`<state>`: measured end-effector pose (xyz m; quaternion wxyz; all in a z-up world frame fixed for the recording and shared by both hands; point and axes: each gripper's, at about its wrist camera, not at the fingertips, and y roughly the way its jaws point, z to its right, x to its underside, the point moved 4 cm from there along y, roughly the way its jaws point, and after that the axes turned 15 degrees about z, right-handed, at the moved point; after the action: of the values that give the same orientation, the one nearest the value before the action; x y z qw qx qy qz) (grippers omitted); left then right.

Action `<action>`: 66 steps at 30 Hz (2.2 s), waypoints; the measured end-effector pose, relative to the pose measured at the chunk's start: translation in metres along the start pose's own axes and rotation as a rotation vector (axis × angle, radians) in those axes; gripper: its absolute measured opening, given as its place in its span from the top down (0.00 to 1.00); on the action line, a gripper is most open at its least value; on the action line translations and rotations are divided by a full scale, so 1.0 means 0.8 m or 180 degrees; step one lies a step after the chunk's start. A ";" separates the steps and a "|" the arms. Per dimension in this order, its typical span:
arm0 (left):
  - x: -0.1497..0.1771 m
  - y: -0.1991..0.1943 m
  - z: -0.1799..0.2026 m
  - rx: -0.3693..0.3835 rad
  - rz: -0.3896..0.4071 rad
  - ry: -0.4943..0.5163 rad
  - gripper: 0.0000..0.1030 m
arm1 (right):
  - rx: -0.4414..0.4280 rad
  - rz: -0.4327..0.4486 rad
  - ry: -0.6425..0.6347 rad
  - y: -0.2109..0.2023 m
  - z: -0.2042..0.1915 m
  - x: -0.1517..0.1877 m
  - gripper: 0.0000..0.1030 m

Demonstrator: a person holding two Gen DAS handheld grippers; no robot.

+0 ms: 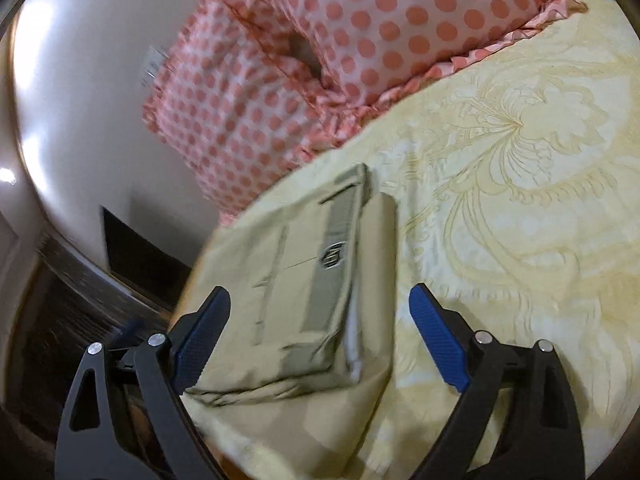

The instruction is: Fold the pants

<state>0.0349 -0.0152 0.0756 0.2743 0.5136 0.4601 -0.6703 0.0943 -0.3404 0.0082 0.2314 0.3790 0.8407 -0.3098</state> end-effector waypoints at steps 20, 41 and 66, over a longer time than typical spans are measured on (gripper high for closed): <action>0.064 0.123 -0.139 0.0256 -0.1119 -0.1458 0.80 | 0.0254 -0.0545 -0.1276 0.043 -0.022 0.002 0.93; -0.012 0.136 -0.141 -0.0647 -0.0486 -0.0787 0.37 | 0.0359 -0.0007 -0.1130 0.064 -0.029 -0.061 0.61; 0.126 0.018 -0.014 -0.1035 -0.0667 -0.0348 0.02 | 0.1379 0.0198 -0.1877 0.010 -0.086 0.143 0.01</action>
<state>0.0196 -0.0009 -0.0244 0.3070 0.3747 0.5977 -0.6388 0.0207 -0.2317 -0.0177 0.3874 0.3390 0.6409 -0.5694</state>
